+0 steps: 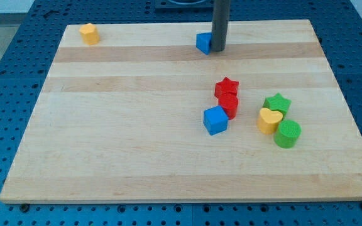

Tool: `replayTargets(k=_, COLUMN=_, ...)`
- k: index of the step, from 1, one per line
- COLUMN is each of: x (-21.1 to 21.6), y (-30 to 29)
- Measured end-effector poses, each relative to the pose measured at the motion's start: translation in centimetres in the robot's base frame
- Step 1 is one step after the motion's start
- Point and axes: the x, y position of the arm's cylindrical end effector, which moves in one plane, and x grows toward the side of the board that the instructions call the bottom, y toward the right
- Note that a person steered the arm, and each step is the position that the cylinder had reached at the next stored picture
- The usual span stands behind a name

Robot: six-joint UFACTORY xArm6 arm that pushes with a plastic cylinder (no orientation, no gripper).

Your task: Slide the red star to the green star

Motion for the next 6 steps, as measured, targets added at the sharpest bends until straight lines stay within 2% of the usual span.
replayTargets(k=1, x=-0.9, y=-1.2)
replayTargets(k=2, x=-0.2, y=1.6)
replayTargets(k=3, x=4.0, y=10.5)
replayTargets(k=4, x=7.1, y=12.3)
replayTargets(k=6, x=7.0, y=7.9)
